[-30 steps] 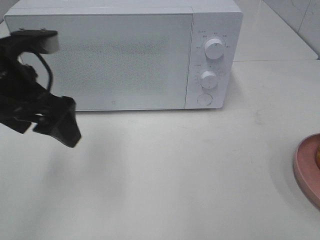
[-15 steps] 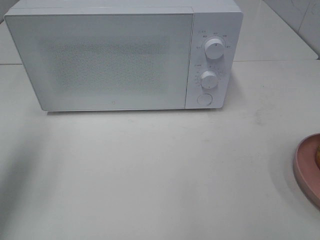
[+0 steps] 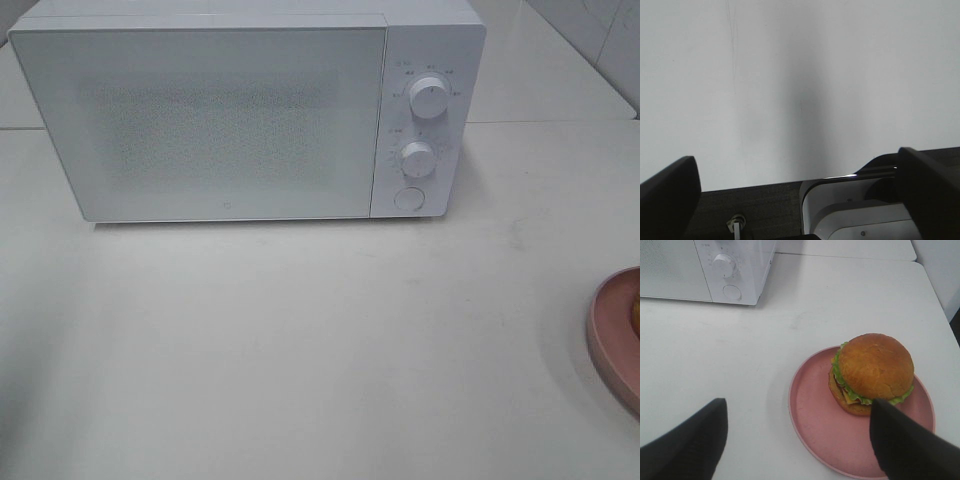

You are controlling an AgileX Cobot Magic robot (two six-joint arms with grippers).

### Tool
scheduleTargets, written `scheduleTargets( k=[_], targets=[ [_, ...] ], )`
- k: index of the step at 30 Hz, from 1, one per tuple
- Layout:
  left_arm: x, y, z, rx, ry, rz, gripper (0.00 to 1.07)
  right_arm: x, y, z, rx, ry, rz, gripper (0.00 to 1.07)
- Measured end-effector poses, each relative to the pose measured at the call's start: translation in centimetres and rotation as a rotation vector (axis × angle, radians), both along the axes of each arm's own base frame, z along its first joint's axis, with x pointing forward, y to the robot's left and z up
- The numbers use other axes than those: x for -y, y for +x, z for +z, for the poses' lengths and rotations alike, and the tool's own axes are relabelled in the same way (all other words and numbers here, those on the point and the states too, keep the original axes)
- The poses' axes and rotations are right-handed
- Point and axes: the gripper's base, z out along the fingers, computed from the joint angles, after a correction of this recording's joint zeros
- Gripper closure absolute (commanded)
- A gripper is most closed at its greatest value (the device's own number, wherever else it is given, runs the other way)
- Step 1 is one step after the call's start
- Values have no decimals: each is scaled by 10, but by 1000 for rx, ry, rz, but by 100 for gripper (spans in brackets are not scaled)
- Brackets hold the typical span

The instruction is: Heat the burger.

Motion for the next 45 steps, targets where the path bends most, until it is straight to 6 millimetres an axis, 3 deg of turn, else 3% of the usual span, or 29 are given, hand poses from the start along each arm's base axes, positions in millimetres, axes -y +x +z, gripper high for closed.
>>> scheduleTargets(
  k=[2, 4, 7, 12, 28, 45],
  targets=[
    [0, -5, -1, 10, 0, 0, 8, 0, 0, 0, 0, 0, 0, 31],
    [1, -29, -11, 65, 2, 4, 8, 0, 0, 0, 0, 0, 0, 31],
    [1, -33, -13, 82, 4, 5, 8, 0, 0, 0, 0, 0, 0, 31],
    [2, -63, -24, 214, 10, 14, 8, 0, 0, 0, 0, 0, 0, 31],
    [4, -137, -11, 692, 22, 20, 8, 0, 0, 0, 0, 0, 0, 31],
    [6, -142, -12, 719, 0, 14, 8, 0, 0, 0, 0, 0, 0, 32]
  ],
)
